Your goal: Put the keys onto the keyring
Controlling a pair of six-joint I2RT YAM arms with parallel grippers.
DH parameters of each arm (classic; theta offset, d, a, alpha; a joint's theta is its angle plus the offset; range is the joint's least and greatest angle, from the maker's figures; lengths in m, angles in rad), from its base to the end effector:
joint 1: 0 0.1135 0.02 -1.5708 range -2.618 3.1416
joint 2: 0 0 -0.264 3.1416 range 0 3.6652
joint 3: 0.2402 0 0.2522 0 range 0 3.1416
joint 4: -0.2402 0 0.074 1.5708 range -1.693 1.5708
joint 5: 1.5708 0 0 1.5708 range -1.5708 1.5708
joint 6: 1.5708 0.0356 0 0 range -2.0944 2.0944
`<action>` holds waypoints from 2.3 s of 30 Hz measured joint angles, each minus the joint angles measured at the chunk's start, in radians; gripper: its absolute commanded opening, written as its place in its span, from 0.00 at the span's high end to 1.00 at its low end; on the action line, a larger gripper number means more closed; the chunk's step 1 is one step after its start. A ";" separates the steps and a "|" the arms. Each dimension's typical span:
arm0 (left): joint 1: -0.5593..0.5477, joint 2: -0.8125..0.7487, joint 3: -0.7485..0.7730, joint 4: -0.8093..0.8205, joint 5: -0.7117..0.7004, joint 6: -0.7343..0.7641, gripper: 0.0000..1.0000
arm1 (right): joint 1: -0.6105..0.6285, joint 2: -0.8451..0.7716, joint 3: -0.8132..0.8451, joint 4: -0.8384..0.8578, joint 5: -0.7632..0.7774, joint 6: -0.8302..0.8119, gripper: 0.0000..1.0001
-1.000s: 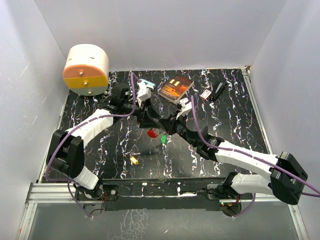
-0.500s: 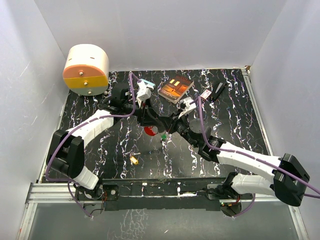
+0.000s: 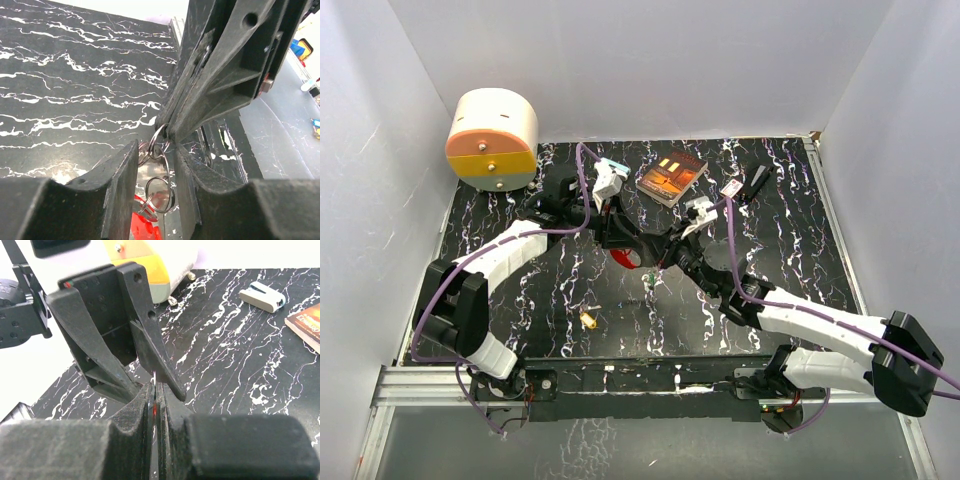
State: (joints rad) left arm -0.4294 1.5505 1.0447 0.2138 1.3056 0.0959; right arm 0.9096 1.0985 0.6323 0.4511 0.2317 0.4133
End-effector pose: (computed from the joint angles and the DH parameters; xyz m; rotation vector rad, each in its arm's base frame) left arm 0.2928 -0.1719 0.2873 1.3124 1.3276 -1.4239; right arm 0.1626 0.1957 0.2904 -0.2206 1.6360 0.8417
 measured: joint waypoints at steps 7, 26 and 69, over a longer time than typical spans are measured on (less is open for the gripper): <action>0.000 0.000 -0.011 0.073 0.022 -0.061 0.70 | 0.000 -0.004 -0.031 0.004 0.003 0.008 0.92; 0.000 0.000 -0.029 0.089 0.037 -0.071 0.72 | 0.008 -0.034 -0.048 0.055 0.005 0.008 0.92; -0.011 0.000 -0.029 0.192 0.050 -0.211 1.00 | 0.018 -0.087 -0.123 0.117 0.021 0.056 0.92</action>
State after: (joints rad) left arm -0.4400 1.5505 1.0157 0.4061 1.3556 -0.1146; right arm 0.9279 1.0115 0.5095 0.5678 0.2527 0.4698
